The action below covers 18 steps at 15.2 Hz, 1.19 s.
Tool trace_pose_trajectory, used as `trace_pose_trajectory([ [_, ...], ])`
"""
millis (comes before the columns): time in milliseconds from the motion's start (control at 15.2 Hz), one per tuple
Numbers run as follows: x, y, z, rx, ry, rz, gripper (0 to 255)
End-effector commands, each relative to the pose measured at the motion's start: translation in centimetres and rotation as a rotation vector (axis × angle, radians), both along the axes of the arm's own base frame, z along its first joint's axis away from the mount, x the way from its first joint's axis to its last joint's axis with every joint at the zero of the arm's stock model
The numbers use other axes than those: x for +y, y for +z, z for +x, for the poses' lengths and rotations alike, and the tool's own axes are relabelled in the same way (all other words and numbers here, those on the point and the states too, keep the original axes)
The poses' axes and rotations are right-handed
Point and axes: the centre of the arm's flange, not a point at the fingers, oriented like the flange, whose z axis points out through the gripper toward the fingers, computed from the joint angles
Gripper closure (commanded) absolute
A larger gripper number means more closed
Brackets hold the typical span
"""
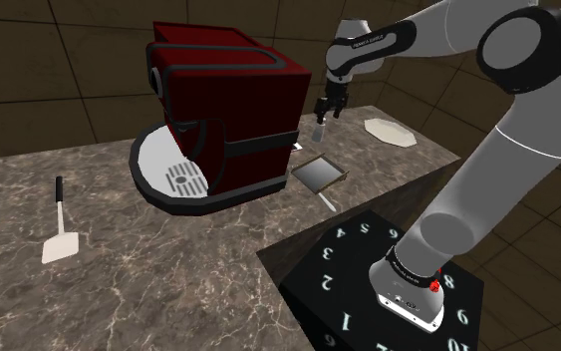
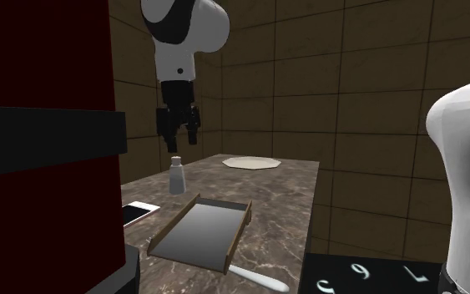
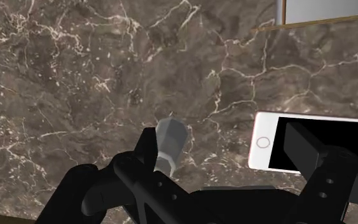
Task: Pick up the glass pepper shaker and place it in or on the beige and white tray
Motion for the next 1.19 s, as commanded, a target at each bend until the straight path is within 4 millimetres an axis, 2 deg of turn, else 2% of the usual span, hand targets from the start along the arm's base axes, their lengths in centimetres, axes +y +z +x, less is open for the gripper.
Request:
trace_pose_trajectory([
  [0, -1.9, -0.9, 1.5, -0.015, -0.01, -0.012, 0],
  [330, -6.3, -2.6, 5.1, -0.051, -0.034, -0.038, 0],
  [396, -6.4, -2.6, 5.2, -0.052, -0.035, -0.038, 0],
  [858, -6.9, -6.6, 5.3, -0.052, -0.035, -0.038, 0],
  [1122, -6.9, -6.6, 5.3, -0.052, -0.035, -0.038, 0],
])
